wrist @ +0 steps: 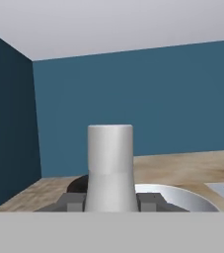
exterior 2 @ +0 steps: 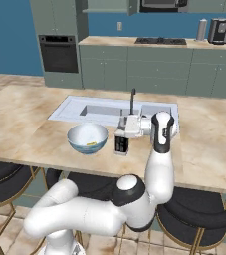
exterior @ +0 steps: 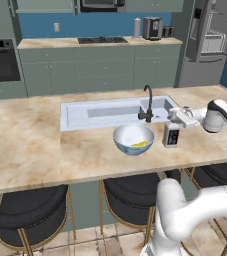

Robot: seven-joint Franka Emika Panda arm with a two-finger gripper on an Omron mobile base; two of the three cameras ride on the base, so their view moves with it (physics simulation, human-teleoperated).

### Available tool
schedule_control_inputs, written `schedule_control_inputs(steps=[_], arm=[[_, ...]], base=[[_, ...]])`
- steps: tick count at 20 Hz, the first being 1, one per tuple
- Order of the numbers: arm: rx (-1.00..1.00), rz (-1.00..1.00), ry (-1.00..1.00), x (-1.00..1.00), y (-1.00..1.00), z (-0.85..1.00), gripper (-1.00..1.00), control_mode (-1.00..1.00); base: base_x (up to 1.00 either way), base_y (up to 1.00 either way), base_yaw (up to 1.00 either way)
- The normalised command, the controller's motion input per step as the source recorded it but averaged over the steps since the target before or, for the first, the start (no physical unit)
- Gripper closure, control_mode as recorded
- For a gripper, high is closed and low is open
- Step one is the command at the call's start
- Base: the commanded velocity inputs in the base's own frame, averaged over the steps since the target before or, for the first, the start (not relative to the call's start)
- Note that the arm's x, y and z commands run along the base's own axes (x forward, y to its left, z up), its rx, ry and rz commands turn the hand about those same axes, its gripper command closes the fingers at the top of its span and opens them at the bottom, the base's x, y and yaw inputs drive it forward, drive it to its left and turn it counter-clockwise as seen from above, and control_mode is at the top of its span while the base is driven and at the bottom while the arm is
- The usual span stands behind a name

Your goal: There is a bowl on the dining counter. Grab a lemon wedge from the fridge and place it in the bowl. Then get the liquor bottle and glass cup from the cabinet and place them next to the bowl.

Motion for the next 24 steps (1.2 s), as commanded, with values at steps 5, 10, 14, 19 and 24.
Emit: schedule_control_inputs(steps=[5, 10, 14, 19, 24], arm=[[0.0, 0.05, 0.0, 0.18, 0.0, -0.24, 1.0, -1.0], [0.0, 0.05, 0.0, 0.07, 0.01, -0.26, 1.0, -1.0], [0.0, 0.04, 0.0, 0.09, 0.05, -0.25, 1.0, -1.0], [0.0, 0.03, 0.0, 0.1, 0.07, -0.19, 1.0, -1.0], [0.0, 0.01, 0.0, 0.06, 0.07, -0.08, 1.0, -1.0]], base=[[0.0, 0.0, 0.0], [0.0, 0.0, 0.0], [0.0, 0.0, 0.0], [0.0, 0.0, 0.0], [0.0, 0.0, 0.0]])
